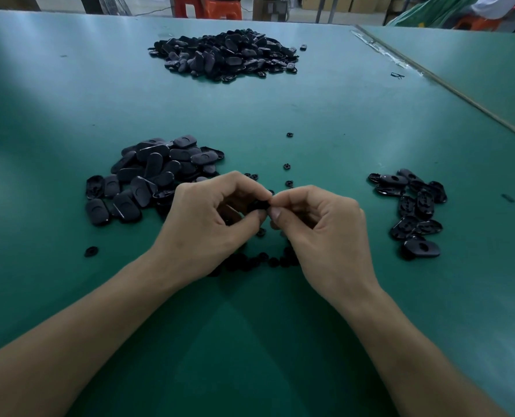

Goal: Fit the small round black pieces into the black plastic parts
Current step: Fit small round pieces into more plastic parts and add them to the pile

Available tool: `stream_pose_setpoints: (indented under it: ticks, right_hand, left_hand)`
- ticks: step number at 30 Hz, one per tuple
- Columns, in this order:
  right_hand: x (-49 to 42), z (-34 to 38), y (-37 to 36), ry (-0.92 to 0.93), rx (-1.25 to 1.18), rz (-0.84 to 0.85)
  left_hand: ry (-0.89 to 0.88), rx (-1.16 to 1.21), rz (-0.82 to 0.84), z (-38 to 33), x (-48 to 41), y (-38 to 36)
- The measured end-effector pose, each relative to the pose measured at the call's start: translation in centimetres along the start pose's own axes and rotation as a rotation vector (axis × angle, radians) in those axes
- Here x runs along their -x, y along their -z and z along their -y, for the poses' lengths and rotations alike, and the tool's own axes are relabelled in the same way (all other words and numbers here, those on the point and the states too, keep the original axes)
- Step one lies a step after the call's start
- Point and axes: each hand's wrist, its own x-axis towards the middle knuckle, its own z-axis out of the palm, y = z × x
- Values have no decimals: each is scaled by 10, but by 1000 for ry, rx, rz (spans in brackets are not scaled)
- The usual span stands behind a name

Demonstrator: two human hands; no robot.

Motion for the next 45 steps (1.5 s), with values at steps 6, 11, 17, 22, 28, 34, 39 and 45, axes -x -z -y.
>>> stream_pose_setpoints:
  ticks: [6,11,17,22,28,34,39,45]
  right_hand:
    - [0,-1,-1,70,20,32]
    - [-1,1,1,82,-1,2]
    - [-3,-1,4,91,47,0]
    - [-3,0,5,51,-43,65]
    - [-3,-1,6,30,-58,58]
    - [-4,-2,6,-1,-31,58]
    - [-4,-2,7,-35,-17,61]
    - [-5,-1,6,-68,-1,87]
  left_hand:
    - [-3,-44,-57,4,-2,0]
    - [-5,-91,-40,4,-3,-2]
    - [36,-40,7,3,-1,-2]
    - [84,105,20,1,-1,0]
    - [97,180,13,0,-2,1]
    - [121,149,30,0,-2,2]
    - [129,129,27,-1,-2,3]
    - [142,123,28,0,-3,4]
